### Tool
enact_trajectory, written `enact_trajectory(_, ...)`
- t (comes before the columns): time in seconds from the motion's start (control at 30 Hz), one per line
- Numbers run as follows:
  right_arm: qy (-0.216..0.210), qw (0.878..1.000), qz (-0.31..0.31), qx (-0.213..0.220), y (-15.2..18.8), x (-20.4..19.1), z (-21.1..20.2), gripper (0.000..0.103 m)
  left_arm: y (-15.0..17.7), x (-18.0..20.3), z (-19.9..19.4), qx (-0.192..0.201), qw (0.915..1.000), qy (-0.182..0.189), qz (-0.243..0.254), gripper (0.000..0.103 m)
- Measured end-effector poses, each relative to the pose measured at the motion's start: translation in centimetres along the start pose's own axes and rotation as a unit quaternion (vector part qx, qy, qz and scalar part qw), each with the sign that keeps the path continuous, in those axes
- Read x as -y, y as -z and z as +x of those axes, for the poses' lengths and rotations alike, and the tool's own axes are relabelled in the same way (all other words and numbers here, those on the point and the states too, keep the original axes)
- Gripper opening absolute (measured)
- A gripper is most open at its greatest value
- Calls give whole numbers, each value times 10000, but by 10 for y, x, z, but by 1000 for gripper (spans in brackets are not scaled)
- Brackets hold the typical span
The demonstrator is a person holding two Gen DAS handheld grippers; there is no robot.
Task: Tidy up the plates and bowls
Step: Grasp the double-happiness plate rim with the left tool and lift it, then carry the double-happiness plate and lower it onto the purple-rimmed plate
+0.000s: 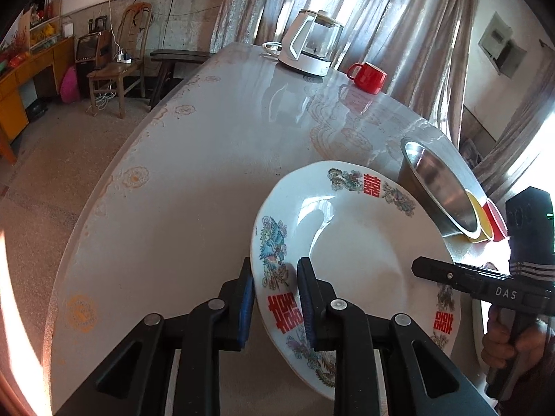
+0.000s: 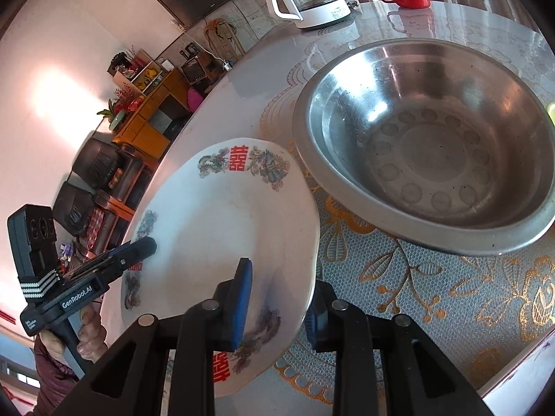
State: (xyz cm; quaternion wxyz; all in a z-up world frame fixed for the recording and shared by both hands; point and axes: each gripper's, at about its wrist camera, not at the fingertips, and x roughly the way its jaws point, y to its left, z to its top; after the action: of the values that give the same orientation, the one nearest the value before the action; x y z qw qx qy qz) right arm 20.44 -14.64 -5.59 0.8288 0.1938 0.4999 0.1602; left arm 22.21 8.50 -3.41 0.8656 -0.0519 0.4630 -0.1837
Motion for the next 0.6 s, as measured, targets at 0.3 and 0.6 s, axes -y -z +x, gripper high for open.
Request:
enact_trajectory(0.3, 293, 9985, -470, 2, 12, -13, -7, 27, 24, 15, -24, 222, 9985, -95, 488, 25)
enact_trajectory(0.6, 92, 9974, -695, 167, 29, -13, -29, 27, 43, 30, -42, 338, 9977, 26, 592, 28)
